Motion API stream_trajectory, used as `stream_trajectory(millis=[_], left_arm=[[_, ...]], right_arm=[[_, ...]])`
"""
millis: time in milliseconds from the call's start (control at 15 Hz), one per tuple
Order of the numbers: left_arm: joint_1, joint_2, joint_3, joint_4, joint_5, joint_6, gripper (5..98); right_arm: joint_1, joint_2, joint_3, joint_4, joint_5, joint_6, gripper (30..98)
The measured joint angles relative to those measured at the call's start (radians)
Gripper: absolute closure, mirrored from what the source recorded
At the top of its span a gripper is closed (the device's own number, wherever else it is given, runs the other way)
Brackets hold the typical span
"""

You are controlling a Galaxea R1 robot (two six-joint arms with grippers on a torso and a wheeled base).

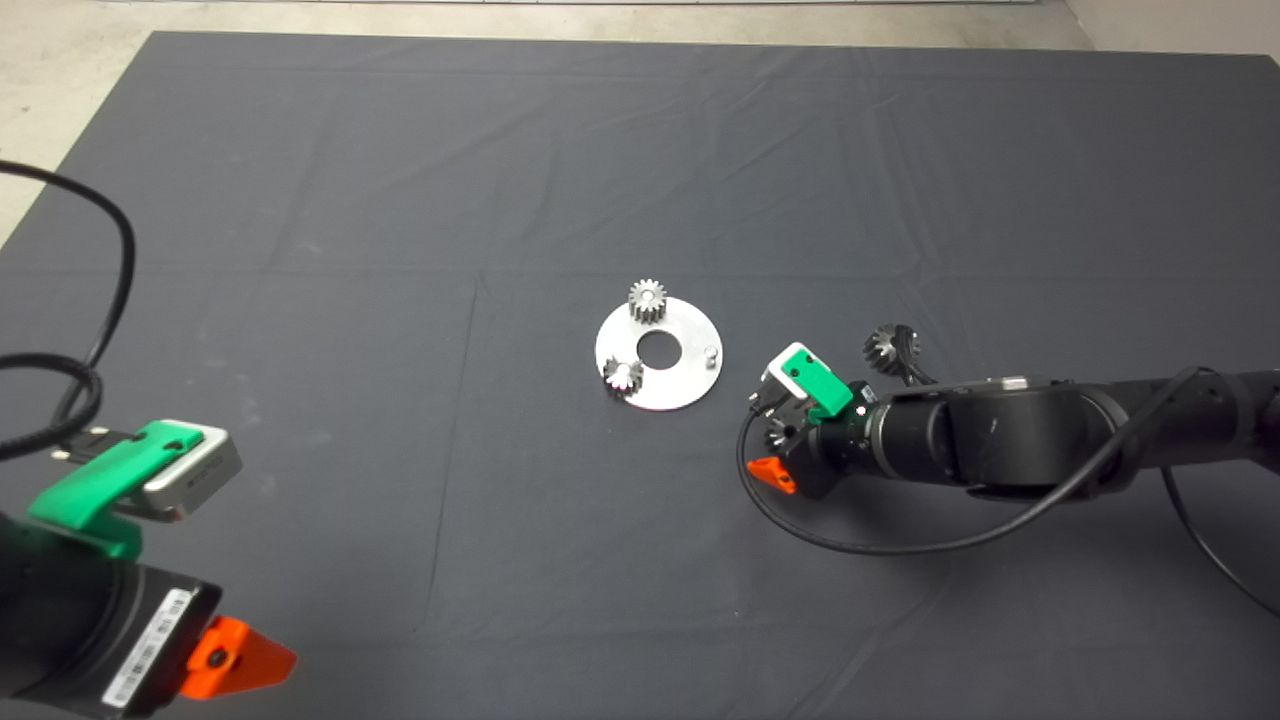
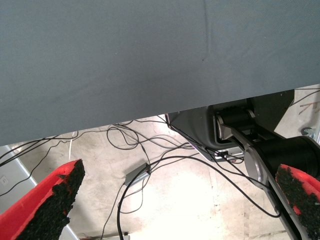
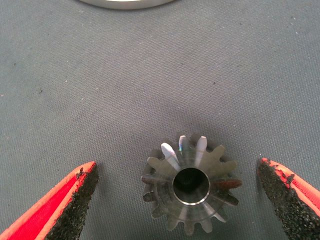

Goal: Remove an incorrectly installed larger gear and replace it with the correct smaller gear

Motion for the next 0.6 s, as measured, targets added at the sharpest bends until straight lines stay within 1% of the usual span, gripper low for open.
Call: stream_trajectory(millis=[67,133,267,333,533,600], left_arm=[[0.0,0.0,0.0,0.0,0.0,0.0,5.4],[0.0,0.0,0.0,0.0,0.0,0.0,5.4],[0.0,0.0,0.0,0.0,0.0,0.0,5.4],[0.0,-0.001,0.0,0.0,0.0,0.0,5.4],[0.0,-0.006,0.0,0.0,0.0,0.0,5.4],[0.0,-0.006,0.0,0.0,0.0,0.0,5.4]], right_arm=[[0.0,0.0,0.0,0.0,0.0,0.013,45.2],[0.0,0.0,0.0,0.0,0.0,0.018,48.3],[0.0,0.0,0.0,-0.004,0.0,0.022,49.4],[0.0,-0.001,0.0,-0.006,0.0,0.025,52.8],[0.0,-0.003,0.0,-0.018,0.0,0.033,53.3],[0.0,-0.002,0.0,-0.019,0.0,0.033,56.0]])
